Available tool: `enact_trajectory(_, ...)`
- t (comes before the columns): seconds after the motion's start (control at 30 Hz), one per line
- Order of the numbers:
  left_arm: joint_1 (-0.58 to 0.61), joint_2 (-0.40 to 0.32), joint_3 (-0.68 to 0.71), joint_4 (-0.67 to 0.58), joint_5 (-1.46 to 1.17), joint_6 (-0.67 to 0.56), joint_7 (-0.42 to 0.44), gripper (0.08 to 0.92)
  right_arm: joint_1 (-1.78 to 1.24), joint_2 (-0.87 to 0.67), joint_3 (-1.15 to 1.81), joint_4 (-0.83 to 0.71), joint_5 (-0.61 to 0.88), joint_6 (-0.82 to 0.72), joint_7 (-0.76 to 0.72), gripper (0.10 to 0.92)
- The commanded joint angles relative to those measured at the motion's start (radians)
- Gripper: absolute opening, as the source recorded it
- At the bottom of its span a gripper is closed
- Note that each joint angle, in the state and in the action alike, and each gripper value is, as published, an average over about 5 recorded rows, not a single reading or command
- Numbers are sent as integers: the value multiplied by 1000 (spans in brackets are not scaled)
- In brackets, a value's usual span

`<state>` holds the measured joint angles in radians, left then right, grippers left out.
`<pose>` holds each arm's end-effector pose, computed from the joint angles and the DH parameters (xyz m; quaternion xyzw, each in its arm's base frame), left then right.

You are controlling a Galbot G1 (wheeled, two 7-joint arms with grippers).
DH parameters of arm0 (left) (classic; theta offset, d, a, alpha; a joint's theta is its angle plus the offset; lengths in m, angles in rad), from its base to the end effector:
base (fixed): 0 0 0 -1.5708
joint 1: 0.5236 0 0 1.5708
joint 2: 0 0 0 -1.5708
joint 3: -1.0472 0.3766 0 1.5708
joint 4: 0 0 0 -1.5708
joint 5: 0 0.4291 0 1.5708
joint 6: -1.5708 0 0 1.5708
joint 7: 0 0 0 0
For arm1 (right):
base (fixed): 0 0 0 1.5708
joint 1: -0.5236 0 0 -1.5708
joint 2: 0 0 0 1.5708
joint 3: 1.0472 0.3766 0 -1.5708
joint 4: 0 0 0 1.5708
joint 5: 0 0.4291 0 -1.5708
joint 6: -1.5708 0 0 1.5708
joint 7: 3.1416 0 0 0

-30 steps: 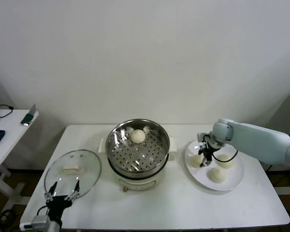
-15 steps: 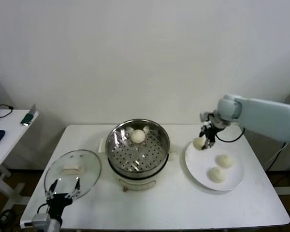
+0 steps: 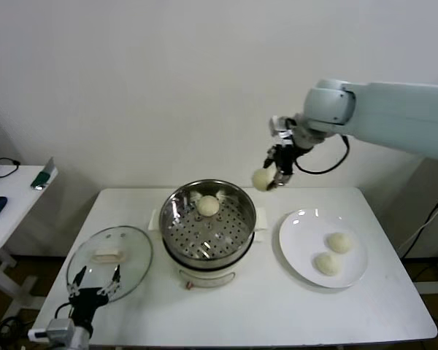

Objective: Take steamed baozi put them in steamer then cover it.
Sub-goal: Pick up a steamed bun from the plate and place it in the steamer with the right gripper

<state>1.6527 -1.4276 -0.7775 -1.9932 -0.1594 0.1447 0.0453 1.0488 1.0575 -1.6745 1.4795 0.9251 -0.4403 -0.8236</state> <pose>0.2064 0.1259 -0.3674 0.0620 -0.9865 -0.0356 0.1476 0.5861 0.0972 0.0497 0.5255 -0.5883 0.5297 0.3118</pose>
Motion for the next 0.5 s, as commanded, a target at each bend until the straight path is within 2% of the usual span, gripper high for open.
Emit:
enact_trajectory(0.03, -1, 0, -7, -4, 3, 1, 0, 823, 9, 199, 41, 48, 158, -86, 105, 628)
enact_trajectory(0.3, 2, -2, -8, -12, 3, 0, 1, 823, -162, 354, 66, -59, 226, -148, 227, 628)
enact_trajectory(0.5, 2, 1, -12, -9, 2, -2, 1, 823, -250, 432, 47, -160, 188, -157, 250, 628)
